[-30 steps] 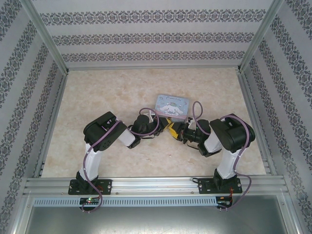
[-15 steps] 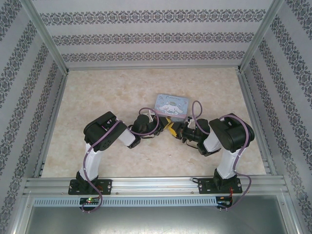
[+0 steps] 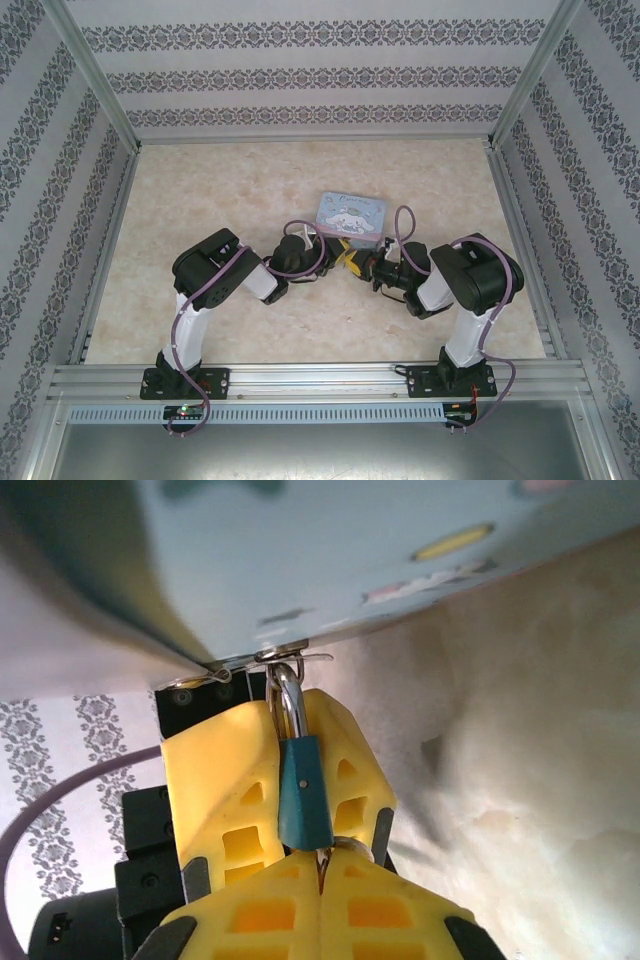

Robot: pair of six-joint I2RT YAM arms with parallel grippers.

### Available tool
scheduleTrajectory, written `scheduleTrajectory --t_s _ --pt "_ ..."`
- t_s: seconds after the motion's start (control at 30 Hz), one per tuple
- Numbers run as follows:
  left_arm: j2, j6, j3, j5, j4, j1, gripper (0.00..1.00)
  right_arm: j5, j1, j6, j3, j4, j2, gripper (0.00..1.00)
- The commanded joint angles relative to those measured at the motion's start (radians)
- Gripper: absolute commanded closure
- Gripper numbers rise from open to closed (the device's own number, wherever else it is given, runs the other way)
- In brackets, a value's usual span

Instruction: Unlock a padlock with a key

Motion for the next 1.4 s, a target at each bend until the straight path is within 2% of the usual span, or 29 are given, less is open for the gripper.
scheduleTrajectory --t_s 0.0,0.23,0.43,0.7,0.77,0.9,1.03,1.17,1.37 --pt "0.004 -0.049 0.023 0.013 0.102 -0.015 1.0 0.013 0.019 0.053 0.038 0.079 -0.058 1.0" --pt "0.012 -0.1 0.059 -0.036 0.169 -0.023 1.0 0.056 0.021 0.167 0.093 0.081 -0.105 1.0" --pt "0.042 -0.123 0.09 -0.052 0.2 -0.03 1.0 0.045 0.029 0.299 0.142 0.081 -0.123 1.0" --pt "0.067 -0.129 0.078 -0.07 0.209 -0.034 1.0 0.024 0.043 0.299 0.14 0.079 -0.088 1.0" --pt "0.068 -0.128 0.073 -0.072 0.204 -0.033 1.0 0.026 0.043 0.286 0.126 0.079 -0.084 0.93" --pt "0.073 -0.124 0.053 -0.077 0.202 -0.032 1.0 0.012 0.035 0.249 0.09 0.079 -0.08 0.71" --pt "0.082 -0.119 0.035 -0.08 0.204 -0.032 1.0 -0.019 0.008 0.209 0.051 0.079 -0.087 0.57" --pt "0.092 -0.114 0.021 -0.076 0.205 -0.032 1.0 -0.058 -0.033 0.177 -0.012 0.078 -0.104 0.5" --pt "0.099 -0.101 -0.001 -0.061 0.197 -0.033 1.0 -0.119 -0.074 0.101 -0.048 0.035 -0.109 0.49"
